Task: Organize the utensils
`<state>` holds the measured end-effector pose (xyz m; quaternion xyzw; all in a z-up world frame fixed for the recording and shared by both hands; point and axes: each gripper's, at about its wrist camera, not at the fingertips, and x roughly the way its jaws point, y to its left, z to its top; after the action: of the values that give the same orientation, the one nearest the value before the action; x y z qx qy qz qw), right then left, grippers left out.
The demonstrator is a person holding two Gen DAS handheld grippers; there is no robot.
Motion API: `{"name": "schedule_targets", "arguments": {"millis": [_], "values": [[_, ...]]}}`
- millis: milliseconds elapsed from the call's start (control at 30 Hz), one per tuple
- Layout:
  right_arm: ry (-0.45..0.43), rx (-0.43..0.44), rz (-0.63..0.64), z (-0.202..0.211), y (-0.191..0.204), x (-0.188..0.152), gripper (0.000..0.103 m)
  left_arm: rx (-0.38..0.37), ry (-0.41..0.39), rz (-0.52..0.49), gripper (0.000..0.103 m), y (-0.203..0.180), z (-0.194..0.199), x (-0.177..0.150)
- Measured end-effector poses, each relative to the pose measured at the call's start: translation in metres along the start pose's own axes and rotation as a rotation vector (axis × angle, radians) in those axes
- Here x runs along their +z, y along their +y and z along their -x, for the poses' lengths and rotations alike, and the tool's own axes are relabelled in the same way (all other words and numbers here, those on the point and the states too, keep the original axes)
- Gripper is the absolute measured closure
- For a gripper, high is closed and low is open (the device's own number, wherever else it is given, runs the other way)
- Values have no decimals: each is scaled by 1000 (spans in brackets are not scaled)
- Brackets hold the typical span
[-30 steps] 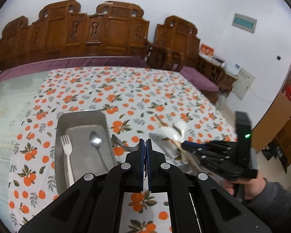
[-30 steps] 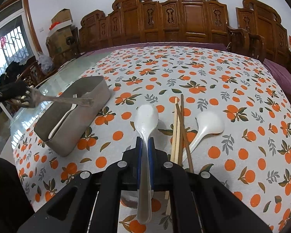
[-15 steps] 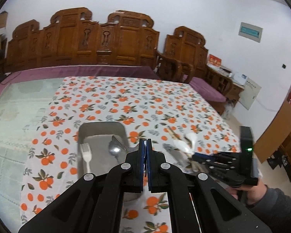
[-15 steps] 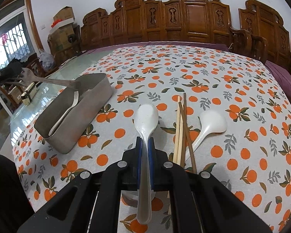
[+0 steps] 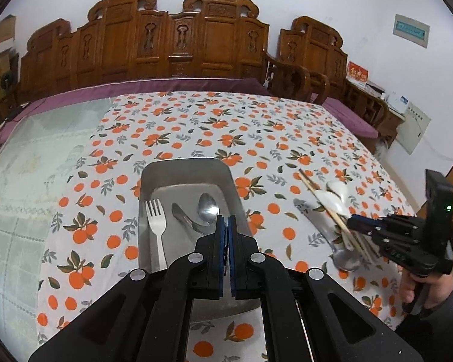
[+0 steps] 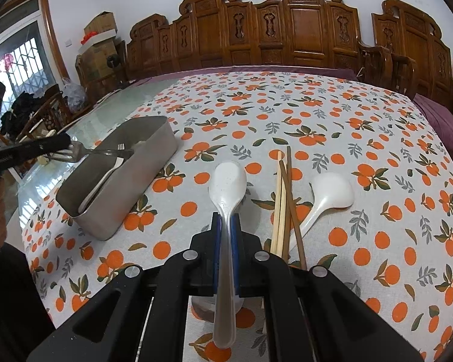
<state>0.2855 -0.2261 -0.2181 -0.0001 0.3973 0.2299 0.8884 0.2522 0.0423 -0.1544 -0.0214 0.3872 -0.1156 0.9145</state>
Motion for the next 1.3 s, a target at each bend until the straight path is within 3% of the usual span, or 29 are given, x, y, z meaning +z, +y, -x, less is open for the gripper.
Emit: {"name": "schedule_targets", "arguments": {"millis": [300, 733, 933, 967, 1200, 1300], "values": [[-11, 42, 14, 12, 25, 9, 95, 86, 118, -5, 101, 13, -29, -11], [-3, 95, 33, 13, 65, 25, 95, 117, 134, -11, 99, 17, -32, -11], [-13, 132, 18, 5, 89, 47, 95, 126, 88, 16, 76, 29, -14, -5], [-15, 139, 17, 3, 95, 52, 95, 131, 80, 17, 67, 30, -11, -4], [-8, 168, -1, -24, 124, 81, 95, 191, 15, 47, 28, 54, 13, 0], [8, 165, -7, -43, 135, 90, 95, 210, -2, 74, 22, 68, 21, 0]]}}
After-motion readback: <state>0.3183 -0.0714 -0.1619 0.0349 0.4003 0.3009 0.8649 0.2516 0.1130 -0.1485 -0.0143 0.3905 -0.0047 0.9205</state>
